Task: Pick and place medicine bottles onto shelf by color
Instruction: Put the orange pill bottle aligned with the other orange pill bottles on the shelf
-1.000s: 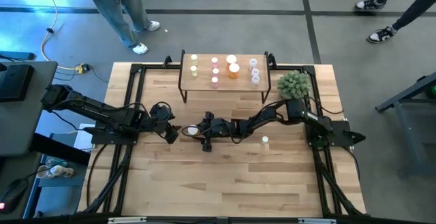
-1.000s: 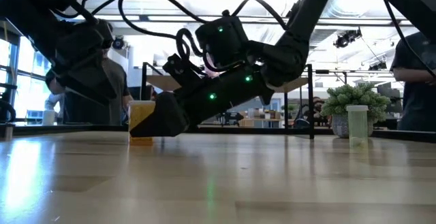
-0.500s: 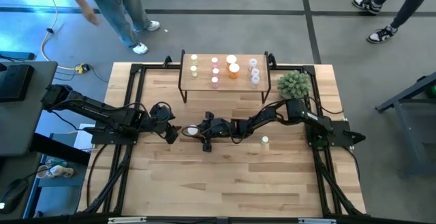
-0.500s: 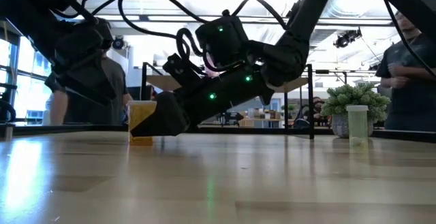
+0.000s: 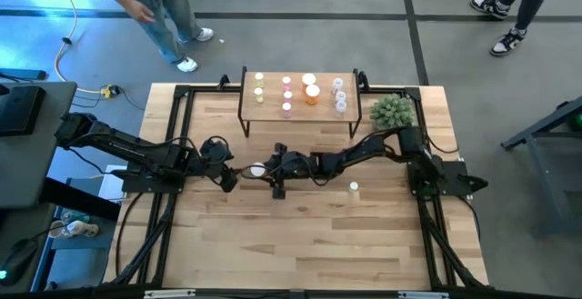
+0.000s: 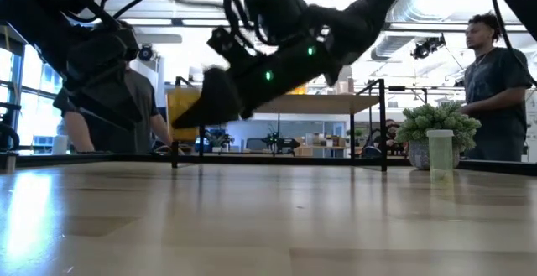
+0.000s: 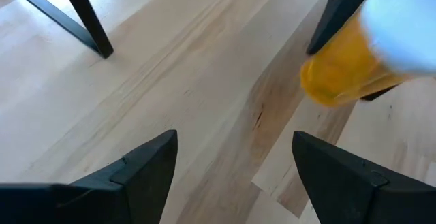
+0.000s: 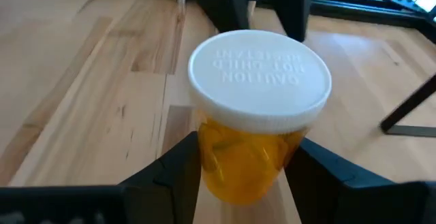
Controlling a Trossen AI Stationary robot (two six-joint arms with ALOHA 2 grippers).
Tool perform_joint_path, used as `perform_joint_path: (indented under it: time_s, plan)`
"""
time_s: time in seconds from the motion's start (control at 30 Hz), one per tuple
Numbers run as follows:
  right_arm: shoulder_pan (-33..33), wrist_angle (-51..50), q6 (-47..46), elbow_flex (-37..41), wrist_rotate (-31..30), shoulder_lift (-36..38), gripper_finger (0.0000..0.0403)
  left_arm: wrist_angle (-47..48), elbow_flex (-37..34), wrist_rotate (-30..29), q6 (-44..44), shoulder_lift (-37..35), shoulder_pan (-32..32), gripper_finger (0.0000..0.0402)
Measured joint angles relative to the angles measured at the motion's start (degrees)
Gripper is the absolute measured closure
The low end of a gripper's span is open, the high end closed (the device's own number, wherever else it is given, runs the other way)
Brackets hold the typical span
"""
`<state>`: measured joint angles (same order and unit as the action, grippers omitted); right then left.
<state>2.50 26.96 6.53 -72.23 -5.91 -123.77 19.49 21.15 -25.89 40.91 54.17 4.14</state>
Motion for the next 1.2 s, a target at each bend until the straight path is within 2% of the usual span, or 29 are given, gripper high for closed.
perform_joint_path:
  time_s: [0.43,0.77,1.2]
  plan:
    - [0.0,-9.0,7.2,0.0,-0.1,12.9,0.0231,0.1,0.0,0.3,0.0,0.0,0.0,0.0122]
    - [-0.8,-23.9,10.4,0.0,-0.1,24.8,0.0231,0.2,0.0,0.8,-0.1,0.0,0.0,0.0122]
    - [-4.6,-39.3,10.5,0.0,-0.4,44.5,0.0231,-0.1,0.0,0.8,0.5,0.0,0.0,0.0122]
